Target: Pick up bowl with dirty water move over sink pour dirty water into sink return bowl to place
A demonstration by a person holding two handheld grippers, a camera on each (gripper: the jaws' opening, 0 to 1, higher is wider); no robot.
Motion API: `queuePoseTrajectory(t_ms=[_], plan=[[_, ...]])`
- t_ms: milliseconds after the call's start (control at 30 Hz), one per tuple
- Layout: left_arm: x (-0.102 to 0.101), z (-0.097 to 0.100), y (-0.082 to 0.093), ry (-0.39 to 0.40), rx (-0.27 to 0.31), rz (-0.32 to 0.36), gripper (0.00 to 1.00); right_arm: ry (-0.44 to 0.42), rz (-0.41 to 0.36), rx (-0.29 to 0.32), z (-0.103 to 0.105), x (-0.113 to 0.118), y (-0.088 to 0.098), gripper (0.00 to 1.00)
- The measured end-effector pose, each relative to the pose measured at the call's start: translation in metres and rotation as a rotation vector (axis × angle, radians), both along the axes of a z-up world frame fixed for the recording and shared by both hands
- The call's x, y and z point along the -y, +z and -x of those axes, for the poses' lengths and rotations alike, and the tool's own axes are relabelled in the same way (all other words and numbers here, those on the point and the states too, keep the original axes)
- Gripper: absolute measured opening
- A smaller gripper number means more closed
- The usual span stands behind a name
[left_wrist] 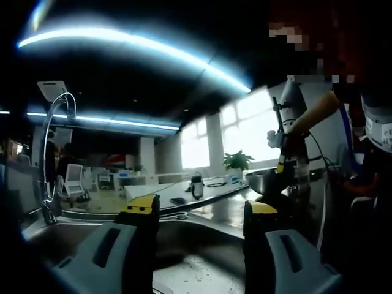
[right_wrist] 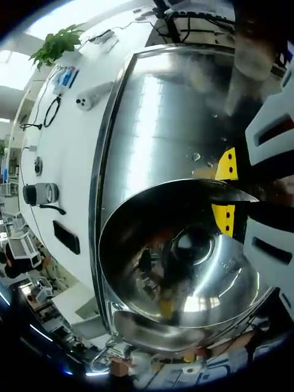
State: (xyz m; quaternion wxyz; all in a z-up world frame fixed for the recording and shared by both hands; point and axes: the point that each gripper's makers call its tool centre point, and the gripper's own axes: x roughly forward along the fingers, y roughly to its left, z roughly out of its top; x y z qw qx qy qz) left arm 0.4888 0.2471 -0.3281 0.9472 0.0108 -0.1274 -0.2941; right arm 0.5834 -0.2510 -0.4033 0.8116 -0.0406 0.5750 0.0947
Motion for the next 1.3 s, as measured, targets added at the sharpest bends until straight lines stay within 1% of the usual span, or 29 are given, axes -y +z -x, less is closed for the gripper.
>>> queuePoseTrajectory(t_ms=[100,233,267,300,367,400,467,500,667,767,867,1067,1133,1200,1233,1267,1300], plan=[[0.000,0.000,0.000,0.000,0.000,0.003,0.50,-0.013,0.000,-0.019,0.001,0.003,-0.001,0.03],[0.002,-0.001,-0.003,-0.001,-0.004,-0.022,0.50,-0.034,-0.012,-0.032,-0.004,0.006,-0.001,0.02],[0.002,-0.001,-0.004,-0.001,-0.006,-0.025,0.50,-0.048,-0.026,-0.039,-0.004,0.006,-0.001,0.01],[0.002,-0.001,-0.004,0.000,-0.007,-0.026,0.50,-0.079,-0.046,-0.049,-0.001,0.004,-0.002,0.01],[0.001,-0.001,-0.003,0.001,-0.006,-0.021,0.49,-0.105,-0.074,-0.057,-0.002,0.003,-0.002,0.00],[0.001,-0.001,-0.003,0.002,-0.005,-0.019,0.49,-0.137,-0.097,-0.069,-0.002,0.002,-0.003,0.00],[0.001,-0.002,-0.003,0.003,-0.006,-0.021,0.49,-0.177,-0.134,-0.089,-0.009,0.006,-0.002,0.00],[0.001,-0.002,-0.003,0.003,-0.006,-0.024,0.49,-0.178,-0.139,-0.092,-0.011,0.008,-0.002,0.00],[0.002,-0.002,-0.005,0.006,-0.006,-0.034,0.49,-0.209,-0.156,-0.117,-0.006,0.004,-0.006,0.00],[0.002,-0.002,-0.005,0.007,-0.004,-0.037,0.49,-0.194,-0.156,-0.122,-0.004,0.001,-0.007,0.00],[0.002,-0.002,-0.006,0.005,-0.005,-0.041,0.49,-0.172,-0.155,-0.113,-0.005,0.001,-0.007,0.00],[0.004,-0.003,-0.009,0.004,-0.011,-0.061,0.48,-0.186,-0.165,-0.113,-0.003,0.000,-0.008,0.00],[0.004,-0.003,-0.010,0.006,-0.011,-0.067,0.48,-0.157,-0.151,-0.101,-0.003,-0.001,-0.008,0.00],[0.004,-0.003,-0.010,0.008,-0.011,-0.071,0.48,-0.161,-0.149,-0.096,-0.003,-0.002,-0.007,0.00],[0.004,-0.003,-0.010,0.009,-0.011,-0.072,0.48,-0.121,-0.130,-0.083,-0.005,0.000,-0.007,0.00],[0.004,-0.004,-0.010,0.011,-0.012,-0.071,0.48,-0.107,-0.124,-0.077,-0.004,-0.001,-0.008,0.00],[0.004,-0.004,-0.010,0.012,-0.013,-0.070,0.48,-0.116,-0.124,-0.076,-0.003,-0.003,-0.008,0.00]])
